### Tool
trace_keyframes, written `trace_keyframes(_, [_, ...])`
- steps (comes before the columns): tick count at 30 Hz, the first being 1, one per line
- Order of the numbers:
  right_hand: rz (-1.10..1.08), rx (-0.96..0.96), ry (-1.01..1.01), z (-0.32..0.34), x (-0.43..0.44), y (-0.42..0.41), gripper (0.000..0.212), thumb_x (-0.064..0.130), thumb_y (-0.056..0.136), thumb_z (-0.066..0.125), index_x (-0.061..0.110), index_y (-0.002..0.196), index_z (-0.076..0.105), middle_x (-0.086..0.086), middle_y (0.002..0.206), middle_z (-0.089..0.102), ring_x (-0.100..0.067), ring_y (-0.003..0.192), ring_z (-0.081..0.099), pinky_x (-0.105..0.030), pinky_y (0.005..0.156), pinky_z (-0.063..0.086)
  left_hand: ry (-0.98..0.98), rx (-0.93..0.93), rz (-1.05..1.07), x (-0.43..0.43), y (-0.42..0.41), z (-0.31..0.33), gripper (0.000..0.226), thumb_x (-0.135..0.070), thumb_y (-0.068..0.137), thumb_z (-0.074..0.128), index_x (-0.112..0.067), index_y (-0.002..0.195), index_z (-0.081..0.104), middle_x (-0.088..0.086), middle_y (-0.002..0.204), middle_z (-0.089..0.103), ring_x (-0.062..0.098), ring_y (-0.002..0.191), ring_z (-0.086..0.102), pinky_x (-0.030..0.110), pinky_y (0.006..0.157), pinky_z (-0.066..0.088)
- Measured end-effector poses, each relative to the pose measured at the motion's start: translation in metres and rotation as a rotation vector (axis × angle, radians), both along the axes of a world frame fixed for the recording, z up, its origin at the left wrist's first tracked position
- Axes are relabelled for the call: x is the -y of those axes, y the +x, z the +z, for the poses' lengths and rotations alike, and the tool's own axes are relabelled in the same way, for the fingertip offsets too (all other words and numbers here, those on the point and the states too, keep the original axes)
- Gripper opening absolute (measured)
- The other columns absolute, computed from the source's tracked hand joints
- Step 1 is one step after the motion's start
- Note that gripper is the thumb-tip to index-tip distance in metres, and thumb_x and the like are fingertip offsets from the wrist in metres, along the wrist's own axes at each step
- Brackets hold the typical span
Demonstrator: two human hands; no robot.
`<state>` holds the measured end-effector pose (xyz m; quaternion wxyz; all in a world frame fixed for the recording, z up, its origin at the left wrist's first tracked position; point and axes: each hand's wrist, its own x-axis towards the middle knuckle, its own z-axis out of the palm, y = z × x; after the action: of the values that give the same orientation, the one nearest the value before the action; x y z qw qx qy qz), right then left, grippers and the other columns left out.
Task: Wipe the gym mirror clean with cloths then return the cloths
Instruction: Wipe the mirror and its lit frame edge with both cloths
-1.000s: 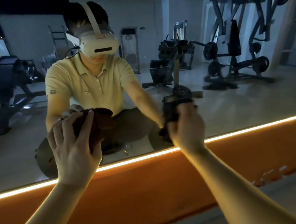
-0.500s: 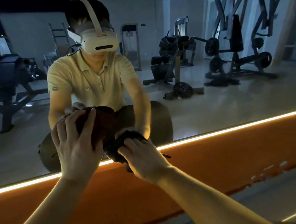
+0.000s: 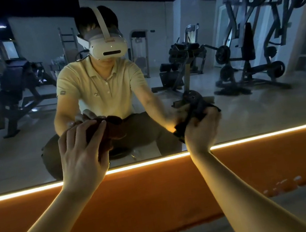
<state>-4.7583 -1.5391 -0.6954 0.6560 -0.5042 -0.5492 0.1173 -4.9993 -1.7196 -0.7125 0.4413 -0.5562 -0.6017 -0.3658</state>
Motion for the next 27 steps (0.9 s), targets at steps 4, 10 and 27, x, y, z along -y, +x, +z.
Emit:
trace_keyframes(4, [0.279,0.443,0.281,-0.017,0.059,-0.063,0.025,0.012,0.086,0.061,0.016,0.110,0.054,-0.006,0.117,0.058,-0.021,0.106,0.061,-0.032,0.088,0.057,-0.021,0.049,0.024,0.013,-0.007,0.000,0.052,-0.018,0.091,0.066,-0.006,0.141,0.063,0.019,0.139,0.053,0.043,0.122,0.050,0.058,0.104,0.038])
trace_keyframes(10, [0.507,1.118,0.547,-0.060,0.083,-0.072,0.041,0.032,0.085,0.077,0.010,0.116,0.060,-0.012,0.112,0.061,-0.027,0.100,0.065,-0.042,0.090,0.059,-0.076,0.059,0.031,0.016,-0.012,0.001,0.056,-0.027,0.090,0.058,-0.005,0.141,0.063,0.020,0.138,0.053,0.045,0.120,0.050,0.061,0.103,0.038])
trace_keyframes(27, [0.736,0.446,0.035,0.010,0.055,0.031,0.026,0.017,0.101,0.060,0.039,0.115,0.057,0.019,0.100,0.067,-0.004,0.087,0.069,-0.024,0.075,0.061,-0.006,0.053,-0.068,-0.024,0.035,-0.003,0.053,-0.022,0.089,0.063,-0.006,0.140,0.064,0.018,0.137,0.057,0.042,0.126,0.050,0.057,0.110,0.036])
